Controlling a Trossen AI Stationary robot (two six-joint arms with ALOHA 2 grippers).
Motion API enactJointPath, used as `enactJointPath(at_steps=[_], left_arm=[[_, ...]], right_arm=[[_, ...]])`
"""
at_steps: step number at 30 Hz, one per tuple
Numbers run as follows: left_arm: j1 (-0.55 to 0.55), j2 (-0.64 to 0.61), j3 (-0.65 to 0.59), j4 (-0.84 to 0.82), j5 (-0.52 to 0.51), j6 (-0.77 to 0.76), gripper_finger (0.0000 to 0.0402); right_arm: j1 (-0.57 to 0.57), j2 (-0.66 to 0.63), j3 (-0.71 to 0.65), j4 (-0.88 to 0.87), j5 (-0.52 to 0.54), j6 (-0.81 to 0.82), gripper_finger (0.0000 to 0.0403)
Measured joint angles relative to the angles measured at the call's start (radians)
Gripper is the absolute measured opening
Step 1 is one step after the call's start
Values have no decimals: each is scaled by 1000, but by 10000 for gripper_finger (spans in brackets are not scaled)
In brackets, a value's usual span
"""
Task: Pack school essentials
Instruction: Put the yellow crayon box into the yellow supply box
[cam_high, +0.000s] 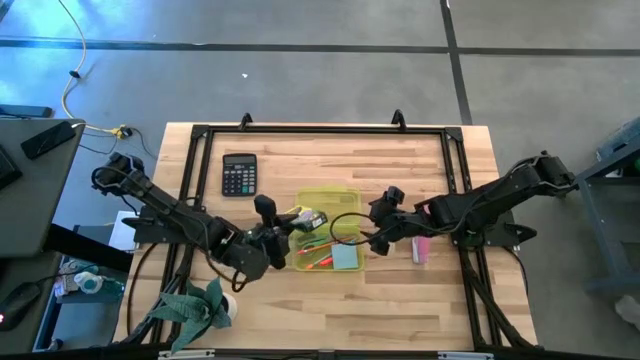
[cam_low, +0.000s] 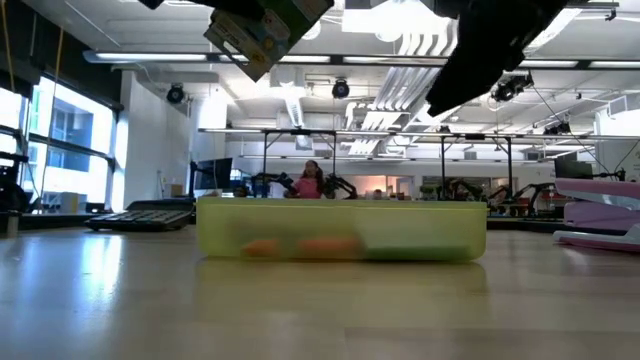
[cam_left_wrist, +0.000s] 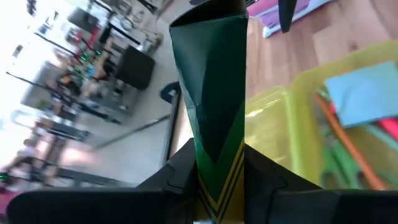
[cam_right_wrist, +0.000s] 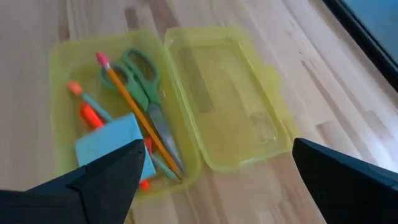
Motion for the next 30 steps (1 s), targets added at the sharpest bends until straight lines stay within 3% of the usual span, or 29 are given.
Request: enactJointPath(at_steps=[7,14,22,26,30], left_arm=[[-52,0,0,0,-120,191,74],[-88,0,0,2,-215,322,74],[-89,11,0,18,-295,455,74],[-89,34,0,91,-343,575,74],[-89,75,0,201,-396,714,74]], right_arm=[[-35,-2,7,89,17,59,399],[-93,-3,156,97,-100,40,399],[-210,-4,335,98,-435,97,399],[-285,-1,359,129,-633,197,399],[-333,32,359,187,-755,298,399]])
